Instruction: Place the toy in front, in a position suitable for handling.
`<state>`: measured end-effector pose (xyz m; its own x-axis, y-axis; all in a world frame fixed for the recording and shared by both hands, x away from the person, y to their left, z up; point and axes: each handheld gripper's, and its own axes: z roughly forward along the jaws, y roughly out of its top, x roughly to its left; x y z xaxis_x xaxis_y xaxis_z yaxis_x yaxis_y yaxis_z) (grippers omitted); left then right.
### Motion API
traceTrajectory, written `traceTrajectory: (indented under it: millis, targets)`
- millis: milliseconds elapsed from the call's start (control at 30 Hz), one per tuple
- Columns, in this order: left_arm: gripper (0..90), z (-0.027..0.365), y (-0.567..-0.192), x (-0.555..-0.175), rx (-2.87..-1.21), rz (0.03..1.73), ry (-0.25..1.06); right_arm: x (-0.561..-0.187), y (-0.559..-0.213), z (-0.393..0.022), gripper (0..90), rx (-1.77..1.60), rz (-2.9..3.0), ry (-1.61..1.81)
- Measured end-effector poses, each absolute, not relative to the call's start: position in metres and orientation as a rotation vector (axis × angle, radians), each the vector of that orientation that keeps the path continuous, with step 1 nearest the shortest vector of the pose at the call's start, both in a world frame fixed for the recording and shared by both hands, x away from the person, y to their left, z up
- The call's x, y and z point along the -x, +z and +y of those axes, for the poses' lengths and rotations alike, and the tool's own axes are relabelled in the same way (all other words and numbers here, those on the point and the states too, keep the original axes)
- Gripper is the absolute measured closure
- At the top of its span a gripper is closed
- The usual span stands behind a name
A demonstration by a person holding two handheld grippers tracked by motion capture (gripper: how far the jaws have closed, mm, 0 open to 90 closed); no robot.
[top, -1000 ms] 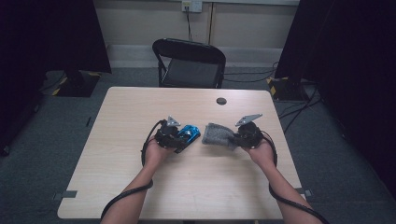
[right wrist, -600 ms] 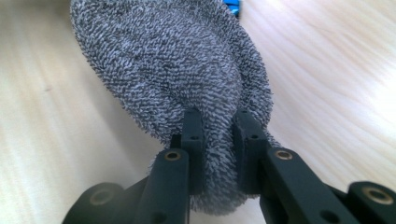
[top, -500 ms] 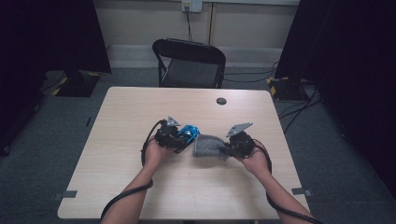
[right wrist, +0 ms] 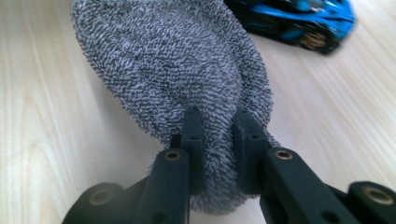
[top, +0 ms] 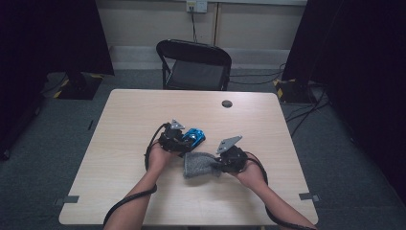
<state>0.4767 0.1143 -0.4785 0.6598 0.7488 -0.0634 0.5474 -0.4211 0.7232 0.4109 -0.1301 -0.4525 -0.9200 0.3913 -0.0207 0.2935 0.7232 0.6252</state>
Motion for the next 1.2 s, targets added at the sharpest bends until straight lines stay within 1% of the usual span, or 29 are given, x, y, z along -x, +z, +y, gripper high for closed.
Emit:
traceTrajectory:
  millis: [167, 300, 333, 933, 1200]
  targets:
    - [44.1, 0.115, -0.479, -0.476, -2.131, 0.998, 0.350, -0.412, -0.457, -0.112, 76.7, -0.517, 2.794, 0.956]
    - [44.1, 0.115, -0.479, -0.476, -2.127, 0.995, 0.354, -0.417, -0.461, -0.107, 76.7, -0.516, 2.792, 0.922]
    - [44.1, 0.115, -0.480, -0.476, -2.122, 0.993, 0.353, -0.424, -0.465, -0.106, 76.7, -0.536, 2.789, 0.915]
    - [44.1, 0.116, -0.480, -0.475, -2.120, 0.985, 0.361, -0.453, -0.466, -0.106, 76.7, -0.619, 2.756, 0.867]
    - [44.1, 0.116, -0.480, -0.475, -2.119, 0.984, 0.361, -0.467, -0.466, -0.112, 76.7, -0.684, 2.725, 0.852]
